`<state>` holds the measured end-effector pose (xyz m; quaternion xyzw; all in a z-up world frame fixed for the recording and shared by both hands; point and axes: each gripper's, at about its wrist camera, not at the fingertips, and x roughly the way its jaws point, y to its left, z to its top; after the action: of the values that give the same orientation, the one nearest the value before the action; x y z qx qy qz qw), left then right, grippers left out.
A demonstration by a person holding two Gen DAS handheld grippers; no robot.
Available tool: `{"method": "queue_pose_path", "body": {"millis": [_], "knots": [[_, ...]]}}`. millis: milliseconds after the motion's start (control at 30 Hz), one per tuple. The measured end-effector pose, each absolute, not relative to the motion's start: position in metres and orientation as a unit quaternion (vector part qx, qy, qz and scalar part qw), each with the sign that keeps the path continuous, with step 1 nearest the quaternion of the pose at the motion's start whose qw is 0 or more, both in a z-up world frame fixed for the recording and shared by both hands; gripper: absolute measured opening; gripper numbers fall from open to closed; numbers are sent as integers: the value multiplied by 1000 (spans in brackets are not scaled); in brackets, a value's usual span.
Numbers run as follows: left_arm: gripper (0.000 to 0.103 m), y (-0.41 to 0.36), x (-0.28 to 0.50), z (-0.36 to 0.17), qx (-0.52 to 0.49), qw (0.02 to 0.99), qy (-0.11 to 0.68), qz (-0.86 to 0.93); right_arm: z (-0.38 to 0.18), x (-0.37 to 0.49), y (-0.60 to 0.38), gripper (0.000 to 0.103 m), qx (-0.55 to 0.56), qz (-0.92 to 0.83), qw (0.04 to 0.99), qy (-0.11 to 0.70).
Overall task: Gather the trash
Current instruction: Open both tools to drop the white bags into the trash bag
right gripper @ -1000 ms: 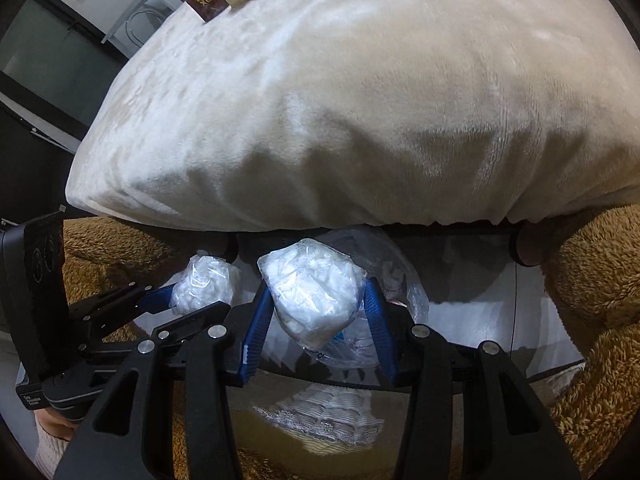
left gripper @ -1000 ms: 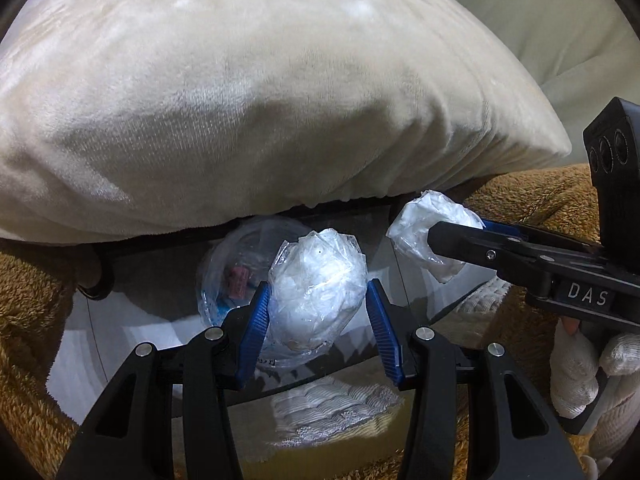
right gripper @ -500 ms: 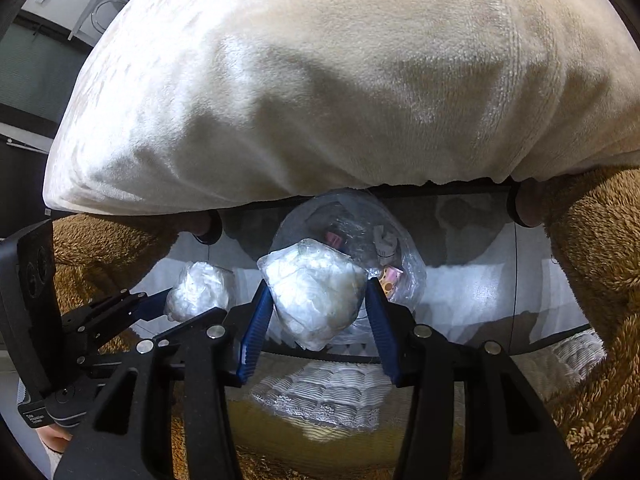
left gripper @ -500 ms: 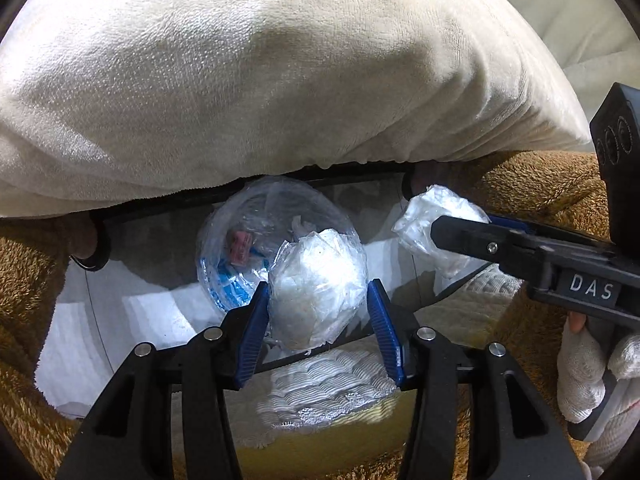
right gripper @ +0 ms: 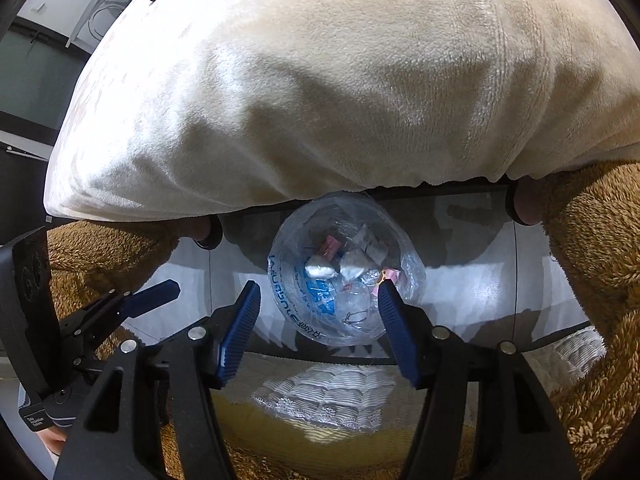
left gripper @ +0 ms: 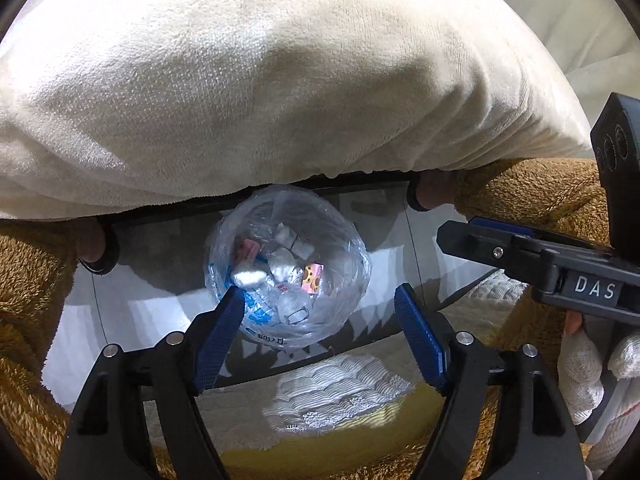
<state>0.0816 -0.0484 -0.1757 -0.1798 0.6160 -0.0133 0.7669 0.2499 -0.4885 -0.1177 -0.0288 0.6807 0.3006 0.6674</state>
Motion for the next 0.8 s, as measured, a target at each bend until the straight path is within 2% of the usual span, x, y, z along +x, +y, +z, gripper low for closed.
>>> {"method": "queue_pose_path", "body": {"millis": [267, 800], "knots": [[76, -47, 77, -157, -170, 796, 581, -9, -104, 247, -496, 61, -17, 311, 686, 657], [74, -33, 54, -90, -169, 881, 441, -9, -38, 245, -524, 61, 54, 365, 768, 524]]}}
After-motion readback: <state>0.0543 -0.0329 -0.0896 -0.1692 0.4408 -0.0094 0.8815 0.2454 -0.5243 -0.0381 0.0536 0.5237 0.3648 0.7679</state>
